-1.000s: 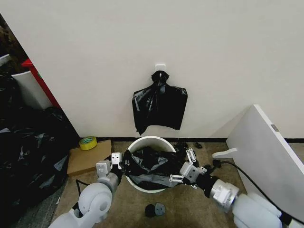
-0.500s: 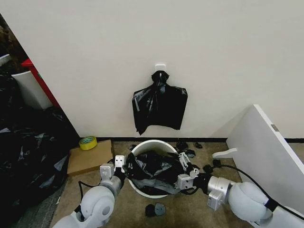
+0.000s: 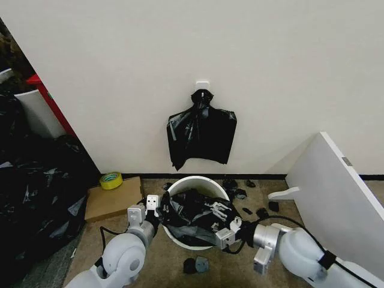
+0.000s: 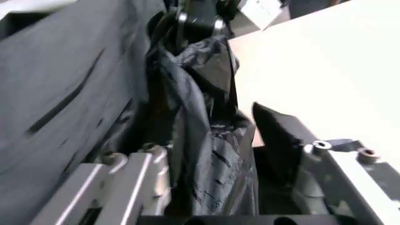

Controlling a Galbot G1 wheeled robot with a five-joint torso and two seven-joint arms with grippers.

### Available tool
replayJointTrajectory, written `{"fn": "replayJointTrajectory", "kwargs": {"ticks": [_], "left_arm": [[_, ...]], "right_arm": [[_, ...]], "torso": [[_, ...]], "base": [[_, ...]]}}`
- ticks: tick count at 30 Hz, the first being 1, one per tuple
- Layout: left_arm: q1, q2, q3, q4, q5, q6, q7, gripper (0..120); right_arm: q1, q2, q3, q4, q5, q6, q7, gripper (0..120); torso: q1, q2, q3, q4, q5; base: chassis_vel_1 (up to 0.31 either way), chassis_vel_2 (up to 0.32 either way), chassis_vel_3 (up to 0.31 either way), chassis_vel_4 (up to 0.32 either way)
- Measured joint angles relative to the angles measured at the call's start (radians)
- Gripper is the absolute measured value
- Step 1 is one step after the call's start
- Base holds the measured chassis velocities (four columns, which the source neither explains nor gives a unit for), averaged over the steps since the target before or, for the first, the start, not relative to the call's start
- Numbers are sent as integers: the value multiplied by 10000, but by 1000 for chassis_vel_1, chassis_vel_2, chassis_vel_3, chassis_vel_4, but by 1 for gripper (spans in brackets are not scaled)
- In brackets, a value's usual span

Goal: Place the garbage bag over the trash bin.

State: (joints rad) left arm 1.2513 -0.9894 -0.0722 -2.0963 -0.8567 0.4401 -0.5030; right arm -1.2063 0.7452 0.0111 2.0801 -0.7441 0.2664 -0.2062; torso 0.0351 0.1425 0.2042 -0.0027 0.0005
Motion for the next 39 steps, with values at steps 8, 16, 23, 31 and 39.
{"fn": "replayJointTrajectory", "kwargs": {"ticks": [8, 16, 23, 31, 39], "left_arm": [[118, 4, 7, -14, 8, 12, 16, 1], [363, 240, -6, -203, 661, -163, 495, 1], [655, 402, -71, -230, 1840, -603, 1216, 1], [1060, 590, -36, -259, 3311, -1015, 2095, 1], [1621, 749, -29, -470, 4526, -1437, 3003, 1]], "right_arm": [[-110, -93, 32, -31, 11, 226, 146, 11], [-309, -376, 228, 33, 1072, 7, 139, 0], [-626, -651, 398, 757, 5418, -1055, 227, 0], [454, -648, 453, 1189, 8680, -2127, 766, 0], [1493, -684, 273, 326, 9716, -2914, 993, 0]], "torso": [[0, 0, 0, 1, 0], [0, 0, 0, 1, 0], [0, 0, 0, 0, 0], [0, 0, -1, 1, 0], [0, 0, -1, 1, 1]], "base": [[0, 0, 0, 0], [0, 0, 0, 0], [0, 0, 0, 0], [0, 0, 0, 0], [0, 0, 0, 0]]}}
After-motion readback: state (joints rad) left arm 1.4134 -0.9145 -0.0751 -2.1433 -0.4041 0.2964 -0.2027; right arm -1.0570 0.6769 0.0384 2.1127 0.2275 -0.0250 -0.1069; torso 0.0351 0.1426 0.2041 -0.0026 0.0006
